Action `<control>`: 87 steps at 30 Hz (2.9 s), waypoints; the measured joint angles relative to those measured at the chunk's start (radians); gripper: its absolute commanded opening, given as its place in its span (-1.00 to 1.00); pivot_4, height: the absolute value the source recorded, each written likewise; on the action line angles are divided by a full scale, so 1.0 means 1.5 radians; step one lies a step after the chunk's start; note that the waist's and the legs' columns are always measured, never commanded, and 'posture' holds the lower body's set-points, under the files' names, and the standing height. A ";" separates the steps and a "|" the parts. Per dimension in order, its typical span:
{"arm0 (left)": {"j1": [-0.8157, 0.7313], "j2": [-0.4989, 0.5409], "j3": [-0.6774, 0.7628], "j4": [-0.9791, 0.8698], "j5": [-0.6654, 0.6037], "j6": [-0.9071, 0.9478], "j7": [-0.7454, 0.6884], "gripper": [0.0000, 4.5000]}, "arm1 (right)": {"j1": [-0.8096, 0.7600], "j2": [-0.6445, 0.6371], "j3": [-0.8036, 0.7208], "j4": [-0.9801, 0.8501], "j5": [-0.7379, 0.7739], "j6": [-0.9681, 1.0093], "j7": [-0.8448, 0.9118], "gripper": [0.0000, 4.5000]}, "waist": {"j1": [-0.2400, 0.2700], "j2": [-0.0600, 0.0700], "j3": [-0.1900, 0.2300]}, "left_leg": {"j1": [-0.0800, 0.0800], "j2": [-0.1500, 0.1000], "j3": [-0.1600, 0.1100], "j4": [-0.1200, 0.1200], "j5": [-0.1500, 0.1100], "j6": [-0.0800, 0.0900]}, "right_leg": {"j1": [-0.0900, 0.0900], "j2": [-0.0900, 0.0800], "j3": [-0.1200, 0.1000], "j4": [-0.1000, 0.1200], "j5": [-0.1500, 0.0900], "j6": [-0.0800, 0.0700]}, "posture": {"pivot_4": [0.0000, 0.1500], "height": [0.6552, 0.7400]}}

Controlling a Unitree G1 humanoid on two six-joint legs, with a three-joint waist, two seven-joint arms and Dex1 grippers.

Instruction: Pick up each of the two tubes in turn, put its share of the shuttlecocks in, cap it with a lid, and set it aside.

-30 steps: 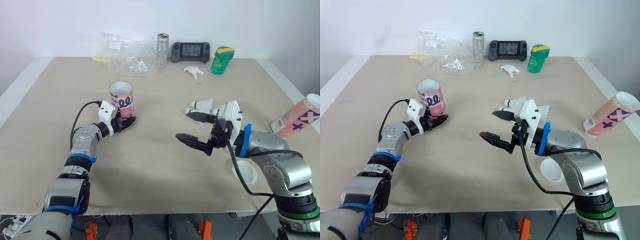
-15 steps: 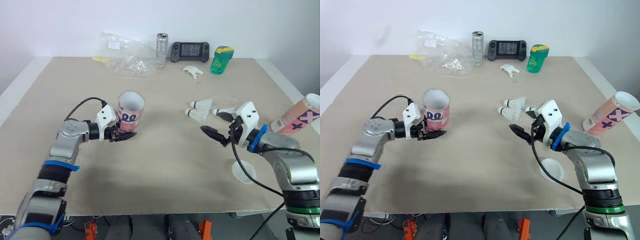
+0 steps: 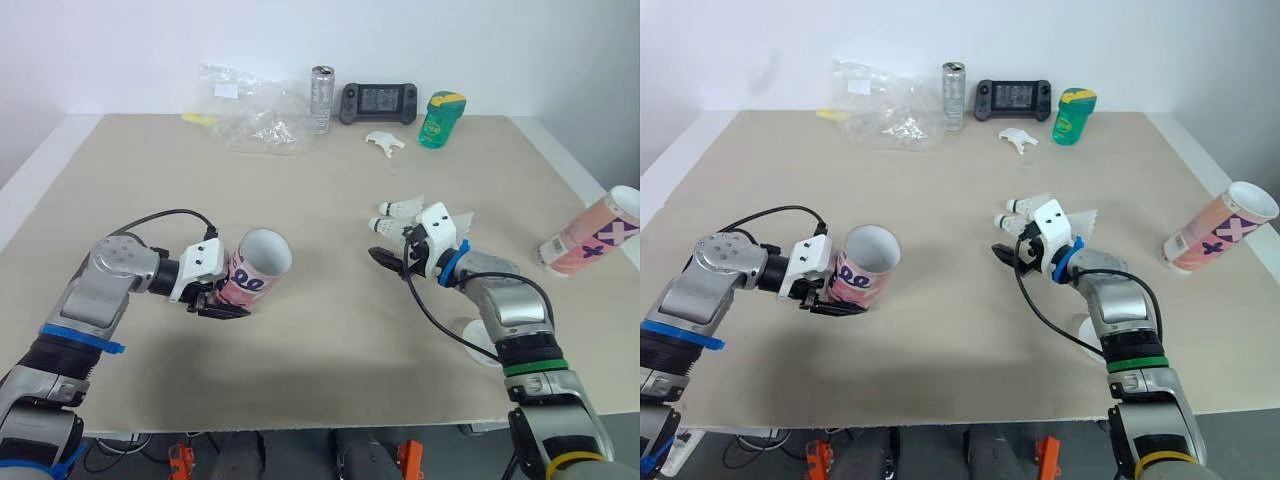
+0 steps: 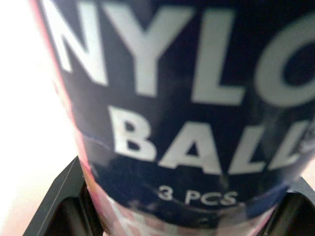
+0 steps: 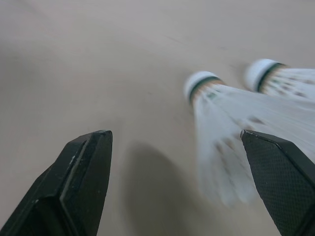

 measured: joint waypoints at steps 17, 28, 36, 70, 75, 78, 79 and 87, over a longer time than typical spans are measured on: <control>0.030 0.040 0.000 -0.045 -0.023 0.036 -0.039 0.37 | -0.005 0.009 0.016 -0.046 -0.030 -0.045 0.048 -0.98 | -0.001 0.000 0.000 | 0.000 0.000 0.000 0.000 0.000 0.000 | -0.001 0.000 0.000 0.001 0.000 0.000 | 1.00 0.61; -0.005 0.035 -0.023 -0.012 -0.019 0.048 -0.076 0.37 | -0.077 -0.093 0.120 -0.383 0.046 -0.067 0.328 -0.98 | 0.001 0.002 0.001 | -0.001 0.001 0.000 0.001 0.000 0.001 | -0.003 0.000 0.000 0.003 -0.001 -0.001 | 1.00 0.61; -0.057 0.026 -0.055 0.030 0.000 0.049 -0.112 0.37 | -0.202 -0.056 0.215 -0.299 -0.013 -0.163 0.421 -0.98 | 0.002 0.002 0.001 | -0.001 0.000 0.000 0.002 0.000 0.001 | -0.005 0.000 0.000 0.010 -0.004 -0.003 | 1.00 0.61; 0.006 0.028 -0.023 -0.046 -0.031 0.108 -0.064 0.37 | 0.059 -0.206 -0.205 -0.001 0.059 -0.032 0.139 0.96 | -0.001 0.001 -0.001 | 0.000 -0.001 0.001 0.001 0.000 0.001 | -0.004 -0.001 0.000 0.011 -0.005 -0.003 | 1.00 0.61; 0.011 0.028 -0.021 -0.050 -0.032 0.109 -0.059 0.37 | 0.051 -0.185 -0.188 0.078 0.053 -0.037 0.134 0.96 | -0.001 0.001 -0.001 | 0.001 -0.001 0.001 0.001 0.000 0.001 | -0.004 -0.001 0.000 0.011 -0.005 -0.003 | 1.00 0.61; 0.012 0.028 -0.021 -0.050 -0.035 0.110 -0.055 0.37 | 0.021 -0.163 -0.165 0.143 0.033 -0.045 0.123 0.96 | -0.001 0.001 -0.001 | 0.001 -0.001 0.001 0.002 0.000 0.001 | -0.004 -0.001 0.000 0.011 -0.004 -0.003 | 1.00 0.61; 0.013 0.028 -0.021 -0.050 -0.037 0.110 -0.054 0.37 | 0.007 -0.158 -0.159 0.165 0.031 -0.049 0.121 0.96 | -0.001 0.001 0.000 | 0.001 -0.001 0.001 0.002 0.000 0.001 | -0.004 -0.001 0.001 0.011 -0.004 -0.003 | 1.00 0.61; 0.015 0.028 -0.022 -0.057 -0.040 0.112 -0.049 0.37 | -0.071 -0.119 -0.137 0.266 0.011 -0.089 0.115 0.15 | -0.001 0.001 0.000 | 0.000 -0.001 0.001 0.001 0.000 0.001 | -0.004 -0.001 0.000 0.011 -0.005 -0.003 | 1.00 0.61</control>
